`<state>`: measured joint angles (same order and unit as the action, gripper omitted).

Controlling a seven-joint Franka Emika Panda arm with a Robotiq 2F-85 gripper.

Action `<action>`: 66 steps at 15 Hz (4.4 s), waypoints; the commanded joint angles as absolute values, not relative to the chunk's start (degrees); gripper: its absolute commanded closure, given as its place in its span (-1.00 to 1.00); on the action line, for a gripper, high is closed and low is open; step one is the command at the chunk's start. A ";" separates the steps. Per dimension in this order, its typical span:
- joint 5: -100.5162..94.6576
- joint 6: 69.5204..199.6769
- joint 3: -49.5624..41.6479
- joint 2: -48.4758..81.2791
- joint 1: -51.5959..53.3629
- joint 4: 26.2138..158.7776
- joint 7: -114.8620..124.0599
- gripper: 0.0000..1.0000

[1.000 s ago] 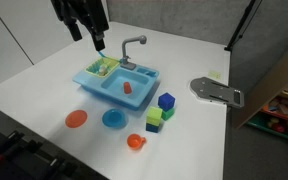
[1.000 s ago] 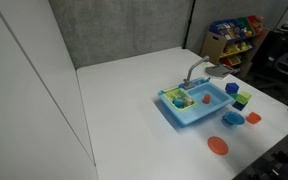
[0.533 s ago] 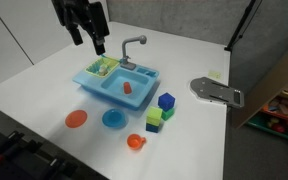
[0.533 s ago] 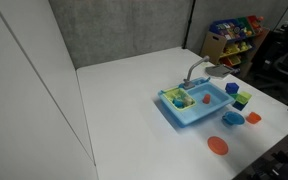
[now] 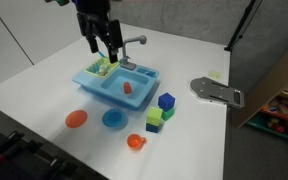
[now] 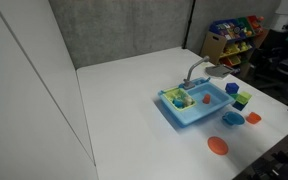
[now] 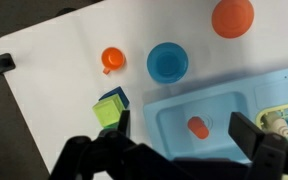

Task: Put the lime green building block in the sink

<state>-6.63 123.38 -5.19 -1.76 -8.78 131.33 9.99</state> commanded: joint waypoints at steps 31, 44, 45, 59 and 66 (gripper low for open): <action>1.18 134.12 -9.85 27.70 -15.70 117.68 -5.51 -1.00; 0.17 147.32 -8.67 32.29 -19.68 117.60 -17.54 -1.00; 0.03 147.80 -8.70 32.82 -19.88 117.51 -17.50 -1.00; -4.07 155.39 -8.92 40.20 -19.21 115.52 -16.35 -0.45; -3.49 154.75 -8.87 36.72 -18.37 117.02 -14.92 0.34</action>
<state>-2.96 155.51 -8.94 39.19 -18.71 116.52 -16.05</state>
